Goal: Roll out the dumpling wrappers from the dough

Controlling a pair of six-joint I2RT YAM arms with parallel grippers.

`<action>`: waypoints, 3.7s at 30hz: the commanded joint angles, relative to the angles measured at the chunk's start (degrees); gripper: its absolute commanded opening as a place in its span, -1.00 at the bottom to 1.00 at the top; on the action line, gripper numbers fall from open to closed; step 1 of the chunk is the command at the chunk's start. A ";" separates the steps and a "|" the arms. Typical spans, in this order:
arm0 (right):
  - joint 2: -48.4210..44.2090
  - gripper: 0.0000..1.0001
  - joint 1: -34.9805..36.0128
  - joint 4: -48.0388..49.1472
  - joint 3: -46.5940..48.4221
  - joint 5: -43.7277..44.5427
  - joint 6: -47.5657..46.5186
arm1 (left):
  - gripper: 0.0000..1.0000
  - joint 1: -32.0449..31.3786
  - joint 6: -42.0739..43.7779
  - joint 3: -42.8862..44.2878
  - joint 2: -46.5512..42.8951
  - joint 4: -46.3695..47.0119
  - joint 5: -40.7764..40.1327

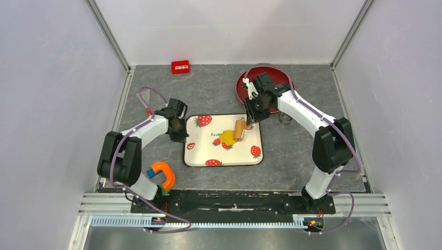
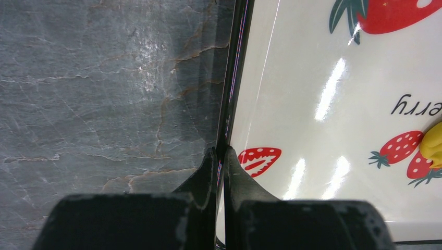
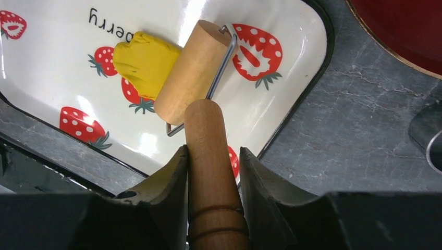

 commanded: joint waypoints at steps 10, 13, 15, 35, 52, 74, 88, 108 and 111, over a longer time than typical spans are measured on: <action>0.55 -1.00 -1.41 -9.61 12.11 1.27 -7.69 | -0.96 1.53 6.00 -1.45 4.21 -4.65 -0.99; 0.39 -1.00 -1.41 -7.49 15.42 -3.22 -6.53 | -0.96 1.32 6.44 -1.44 4.26 -4.47 -0.10; 0.40 -1.00 -1.36 -5.09 16.64 -6.52 -5.93 | -0.96 1.22 6.58 -1.36 4.29 -4.38 0.19; 9.08 -1.00 4.18 -3.89 11.71 7.17 -4.14 | -0.96 0.44 6.84 -1.71 4.54 -3.94 0.99; 14.66 -1.00 3.97 1.51 2.77 -1.71 -2.55 | -0.96 -0.71 5.52 -3.20 2.72 -3.77 0.59; 18.42 -1.00 8.25 2.96 -2.45 8.00 -5.39 | -0.96 -3.56 4.14 -4.30 1.60 -3.85 -1.05; 1.15 -1.00 3.90 12.00 10.21 -12.25 -2.60 | -0.96 -4.34 3.32 -4.79 1.56 -3.90 -2.10; -33.18 -1.00 -20.35 14.53 -25.83 -16.85 6.40 | -0.96 -4.45 3.90 -3.93 2.91 -1.64 0.88; -34.56 -1.00 -24.90 11.65 -28.38 -15.82 6.56 | -0.96 -4.42 4.12 -3.84 3.29 -1.42 1.24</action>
